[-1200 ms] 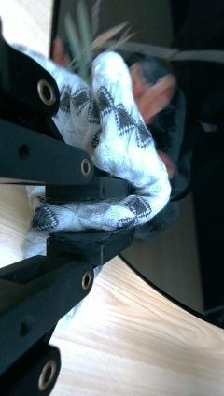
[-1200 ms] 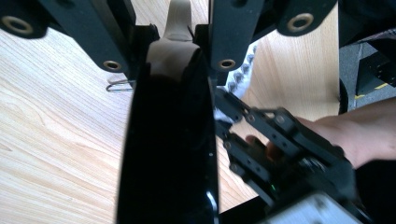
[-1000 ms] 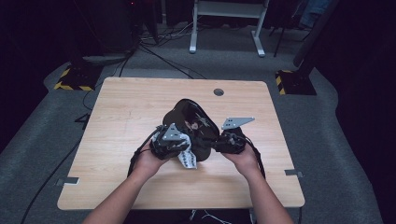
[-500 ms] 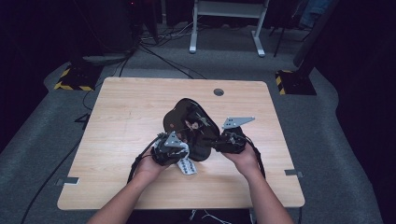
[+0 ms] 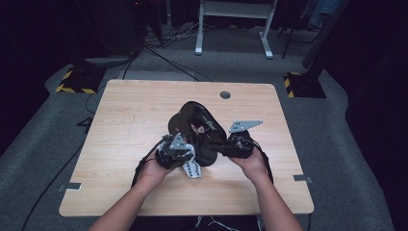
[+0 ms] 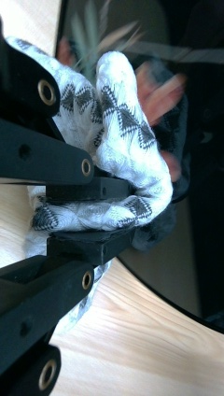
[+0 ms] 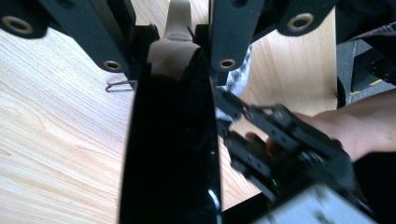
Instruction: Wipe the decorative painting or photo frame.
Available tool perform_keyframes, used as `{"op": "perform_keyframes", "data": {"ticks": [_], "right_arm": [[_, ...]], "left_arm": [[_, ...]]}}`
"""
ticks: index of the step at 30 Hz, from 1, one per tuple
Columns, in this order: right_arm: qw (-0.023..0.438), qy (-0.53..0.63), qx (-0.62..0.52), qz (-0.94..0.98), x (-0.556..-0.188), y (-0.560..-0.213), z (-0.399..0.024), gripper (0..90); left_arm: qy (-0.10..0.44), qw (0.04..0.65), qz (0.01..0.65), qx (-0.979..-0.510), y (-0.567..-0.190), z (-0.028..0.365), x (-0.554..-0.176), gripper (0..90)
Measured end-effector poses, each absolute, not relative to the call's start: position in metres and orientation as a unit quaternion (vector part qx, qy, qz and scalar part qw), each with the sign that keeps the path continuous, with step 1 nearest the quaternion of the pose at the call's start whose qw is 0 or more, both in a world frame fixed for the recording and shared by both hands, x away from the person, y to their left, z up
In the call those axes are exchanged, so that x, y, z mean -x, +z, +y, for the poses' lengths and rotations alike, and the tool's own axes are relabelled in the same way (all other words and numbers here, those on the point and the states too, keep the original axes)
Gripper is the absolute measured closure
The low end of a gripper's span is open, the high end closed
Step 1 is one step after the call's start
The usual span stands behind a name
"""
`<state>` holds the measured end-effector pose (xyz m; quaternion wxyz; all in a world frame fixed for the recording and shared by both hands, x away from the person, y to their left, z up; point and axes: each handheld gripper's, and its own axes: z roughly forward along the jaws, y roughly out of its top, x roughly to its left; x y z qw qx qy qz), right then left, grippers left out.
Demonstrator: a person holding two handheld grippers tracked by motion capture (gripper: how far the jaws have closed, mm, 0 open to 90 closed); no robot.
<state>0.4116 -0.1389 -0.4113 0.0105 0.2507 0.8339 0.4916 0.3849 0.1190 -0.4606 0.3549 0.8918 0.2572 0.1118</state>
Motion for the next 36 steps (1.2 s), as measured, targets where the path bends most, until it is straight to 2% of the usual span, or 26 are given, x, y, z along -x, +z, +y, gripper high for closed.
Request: {"op": "perform_keyframes", "data": {"ticks": [10,18,26,32,36], "right_arm": [[0.01,0.492,-0.252,0.833,-0.412,-0.411,-0.139,76.7],[0.008,0.492,-0.251,0.834,-0.412,-0.411,-0.139,76.6],[0.006,0.493,-0.249,0.833,-0.412,-0.412,-0.14,76.6],[0.005,0.493,-0.25,0.833,-0.412,-0.411,-0.139,76.5],[0.005,0.494,-0.252,0.832,-0.413,-0.412,-0.139,76.5]], "left_arm": [[0.118,0.351,0.261,-0.892,-0.466,0.122,-0.385,77.6],[0.13,0.345,0.293,-0.882,-0.462,0.14,-0.394,77.5],[0.142,0.372,0.306,-0.864,-0.443,0.149,-0.397,77.4],[0.119,0.352,0.302,-0.878,-0.46,0.143,-0.396,77.4],[0.123,0.352,0.306,-0.876,-0.463,0.142,-0.394,77.4]]}}
